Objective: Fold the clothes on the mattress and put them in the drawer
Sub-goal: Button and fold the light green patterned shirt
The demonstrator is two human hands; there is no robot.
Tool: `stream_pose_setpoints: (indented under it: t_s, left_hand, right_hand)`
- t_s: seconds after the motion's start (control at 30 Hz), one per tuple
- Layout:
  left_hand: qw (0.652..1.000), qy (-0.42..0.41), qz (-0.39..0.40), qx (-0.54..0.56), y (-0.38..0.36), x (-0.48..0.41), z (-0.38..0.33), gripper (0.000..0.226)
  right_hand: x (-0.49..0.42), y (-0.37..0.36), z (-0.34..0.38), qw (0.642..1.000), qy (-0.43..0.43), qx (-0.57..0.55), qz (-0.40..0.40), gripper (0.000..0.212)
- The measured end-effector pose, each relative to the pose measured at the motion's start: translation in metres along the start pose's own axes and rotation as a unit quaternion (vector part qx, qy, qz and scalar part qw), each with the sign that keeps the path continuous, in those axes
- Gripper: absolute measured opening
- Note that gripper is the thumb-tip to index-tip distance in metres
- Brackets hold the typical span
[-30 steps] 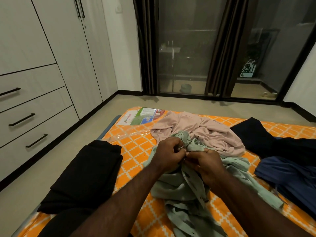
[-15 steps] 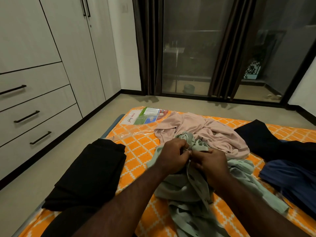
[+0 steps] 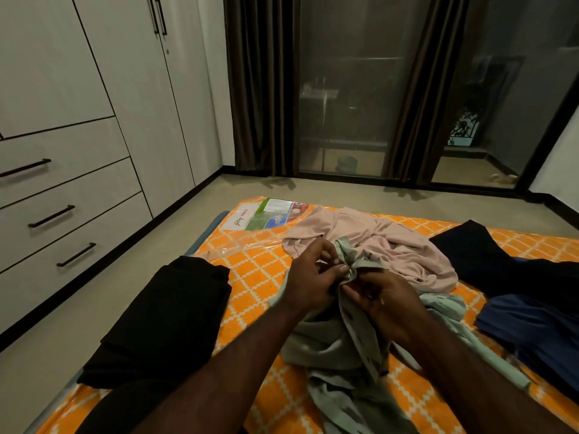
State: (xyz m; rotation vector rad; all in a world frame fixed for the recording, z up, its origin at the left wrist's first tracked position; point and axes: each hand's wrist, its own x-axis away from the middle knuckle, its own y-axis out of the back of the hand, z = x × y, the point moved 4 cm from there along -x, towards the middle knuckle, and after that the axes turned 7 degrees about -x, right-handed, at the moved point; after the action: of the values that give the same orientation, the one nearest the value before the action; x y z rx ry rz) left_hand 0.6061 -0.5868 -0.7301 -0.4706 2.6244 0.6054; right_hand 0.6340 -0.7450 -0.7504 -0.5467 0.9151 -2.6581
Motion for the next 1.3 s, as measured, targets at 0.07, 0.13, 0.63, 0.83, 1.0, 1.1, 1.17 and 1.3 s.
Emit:
stream_pose_setpoints:
  t_s: [0.07, 0.13, 0.63, 0.83, 1.0, 1.1, 1.17, 1.3]
  left_hand:
    - [1.0, 0.008, 0.008, 0.002, 0.0, 0.0, 0.003, 0.018]
    - [1.0, 0.003, 0.014, -0.018, -0.001, 0.001, 0.003, 0.015]
    - [0.987, 0.107, -0.048, -0.111, -0.029, 0.009, 0.019, 0.012]
    - [0.933, 0.24, 0.087, 0.254, -0.028, 0.012, 0.012, 0.026]
    - [0.968, 0.152, 0.194, 0.039, -0.009, -0.001, 0.016, 0.013]
    - [0.913, 0.001, 0.274, -0.3, -0.012, -0.004, 0.029, 0.014]
    - [0.875, -0.026, 0.3, -0.38, -0.018, 0.005, 0.034, 0.014]
    - [0.901, -0.016, 0.211, -0.379, -0.026, 0.01, 0.024, 0.027]
  right_hand:
    - [0.001, -0.001, 0.002, 0.999, 0.005, 0.029, 0.011, 0.025]
    - [0.003, 0.0, 0.003, 0.999, 0.017, 0.044, 0.005, 0.021]
    - [0.006, -0.003, 0.001, 0.951, 0.196, 0.235, -0.043, 0.01]
    - [-0.001, -0.01, 0.002, 0.958, 0.173, 0.227, 0.021, 0.022]
    - [-0.008, -0.006, 0.004, 0.977, 0.136, 0.161, 0.019, 0.02]
    - [-0.014, 0.003, 0.016, 0.983, 0.142, 0.105, -0.041, 0.016]
    - [-0.014, 0.005, 0.021, 0.983, 0.147, 0.092, -0.06, 0.016]
    - [-0.013, 0.01, 0.013, 0.981, 0.1, 0.159, -0.044, 0.023]
